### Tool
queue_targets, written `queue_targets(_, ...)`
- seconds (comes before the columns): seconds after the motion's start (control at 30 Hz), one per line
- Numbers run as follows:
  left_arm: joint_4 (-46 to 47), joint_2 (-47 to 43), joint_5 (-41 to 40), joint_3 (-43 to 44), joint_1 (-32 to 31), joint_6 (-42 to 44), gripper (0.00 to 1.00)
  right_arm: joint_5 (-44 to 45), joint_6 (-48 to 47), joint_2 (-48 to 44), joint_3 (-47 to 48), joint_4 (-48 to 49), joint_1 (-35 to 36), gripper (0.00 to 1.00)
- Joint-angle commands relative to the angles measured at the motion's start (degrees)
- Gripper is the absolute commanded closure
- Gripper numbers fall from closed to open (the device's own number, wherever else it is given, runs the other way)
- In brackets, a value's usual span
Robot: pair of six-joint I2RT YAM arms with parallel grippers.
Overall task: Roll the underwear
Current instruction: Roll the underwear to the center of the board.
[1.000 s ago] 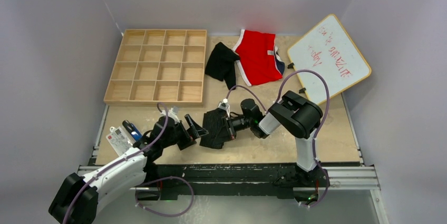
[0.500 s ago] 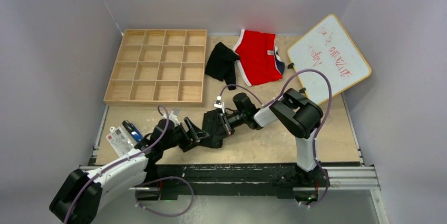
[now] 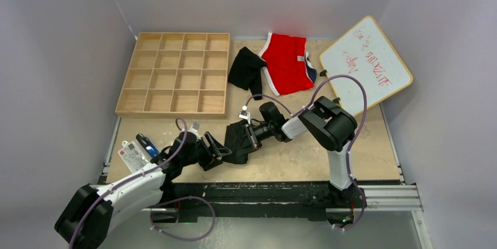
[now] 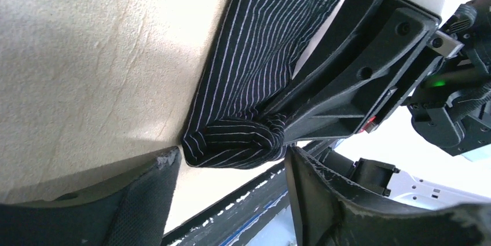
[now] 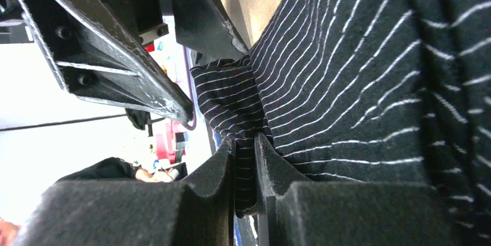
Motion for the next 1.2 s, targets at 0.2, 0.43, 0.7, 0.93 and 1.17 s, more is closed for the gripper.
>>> queue_targets(0.2, 1.6, 8.1, -6.1, -3.1, -3.3, -1.5, 0.43, 7.0, -0.4, 4.1, 0.6, -6.5, -1.2, 0.83)
queue_targets(0.43, 0.2, 10.0, -9.5, -2.5, -3.5, -1.1, 0.6, 7.8, -1.7, 2.1, 1.2, -8.3, -1.6, 0.76)
queue_targets(0.7, -0.1, 15.8, -10.6, 1.3, -3.5, -0.3, 0.65, 10.3, -8.0, -3.1, 3.0, -14.7, -1.5, 0.5)
queue_targets(0.93, -0.5, 19.6, -10.0, 3.1, -3.5, 0.4, 0.67, 18.6, -14.6, -14.0, -1.5, -12.4, -1.5, 0.36)
queue_targets(1.17, -0.8, 21.1, -9.5, 5.0, -3.5, 1.4, 0.67, 29.2, -30.3, -27.7, -14.2, 4.2, 0.7, 0.31)
